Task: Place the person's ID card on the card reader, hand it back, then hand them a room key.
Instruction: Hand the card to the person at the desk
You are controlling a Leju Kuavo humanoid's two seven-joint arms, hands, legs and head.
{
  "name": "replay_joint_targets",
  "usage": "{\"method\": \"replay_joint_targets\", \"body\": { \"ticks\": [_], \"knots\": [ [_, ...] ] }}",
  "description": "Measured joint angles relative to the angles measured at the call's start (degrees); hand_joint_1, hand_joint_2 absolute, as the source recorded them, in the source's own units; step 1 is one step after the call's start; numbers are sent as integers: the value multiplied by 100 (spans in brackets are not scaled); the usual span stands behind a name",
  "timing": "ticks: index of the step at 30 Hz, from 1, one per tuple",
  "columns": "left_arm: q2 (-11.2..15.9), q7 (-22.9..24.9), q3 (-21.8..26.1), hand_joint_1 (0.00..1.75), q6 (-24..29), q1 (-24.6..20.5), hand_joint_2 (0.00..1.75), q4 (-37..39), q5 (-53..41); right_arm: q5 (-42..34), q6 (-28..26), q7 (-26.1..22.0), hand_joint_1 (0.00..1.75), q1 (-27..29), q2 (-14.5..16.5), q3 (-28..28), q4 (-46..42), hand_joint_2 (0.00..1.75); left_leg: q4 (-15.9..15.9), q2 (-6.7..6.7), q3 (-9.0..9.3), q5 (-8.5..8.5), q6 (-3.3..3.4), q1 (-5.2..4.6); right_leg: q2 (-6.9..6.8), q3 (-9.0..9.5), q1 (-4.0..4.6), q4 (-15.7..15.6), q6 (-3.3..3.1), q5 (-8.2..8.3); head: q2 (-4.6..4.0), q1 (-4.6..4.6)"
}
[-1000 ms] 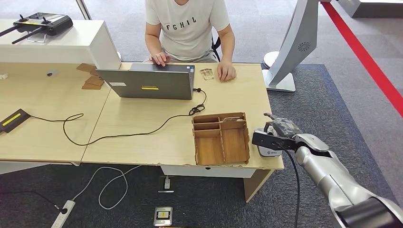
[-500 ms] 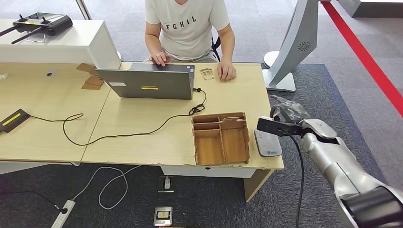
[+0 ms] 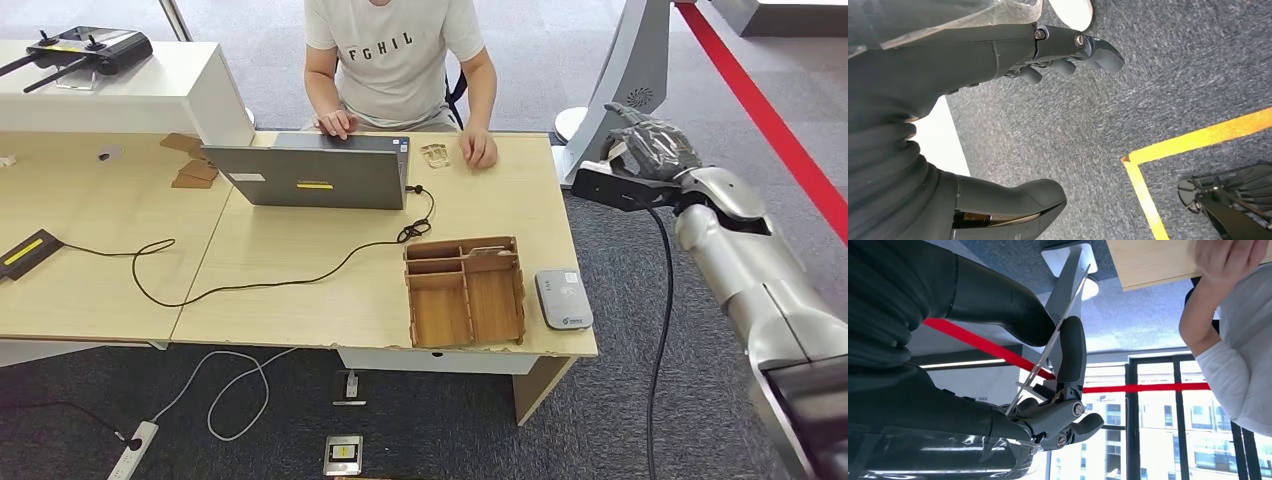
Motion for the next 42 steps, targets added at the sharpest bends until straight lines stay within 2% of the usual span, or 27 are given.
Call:
{"method": "replay_joint_targets", "body": {
  "ticks": [11,26,31,39,42],
  "knots": [
    [0,-275,-74,0,0,-37,175,0,-243,-23,-289,0,175,297,239,17,-176,175,0,0,-2,0,0,1,0,0,0,3,0,0,0,1],
    [-55,-354,-164,0,-35,-83,175,-2,-474,308,-279,77,175,-41,1097,41,-210,175,0,2,-5,3,-3,3,-1,-3,4,4,0,0,0,1],
    [-70,-308,-164,0,-35,-90,175,-4,-459,405,-297,83,175,-41,1230,41,-191,175,0,3,-4,3,-3,2,-1,-4,3,3,0,0,0,0],
    [-119,-296,-168,0,-1,-91,175,-7,-493,494,-346,121,173,18,1262,39,-116,175,0,2,-5,3,-3,2,-1,-4,3,2,0,0,0,1],
    [-138,-297,-178,0,25,-94,175,-9,-495,518,-347,121,42,51,1262,38,-100,44,0,2,-5,3,-3,2,-1,-5,3,2,0,0,0,1]
  ]
}}
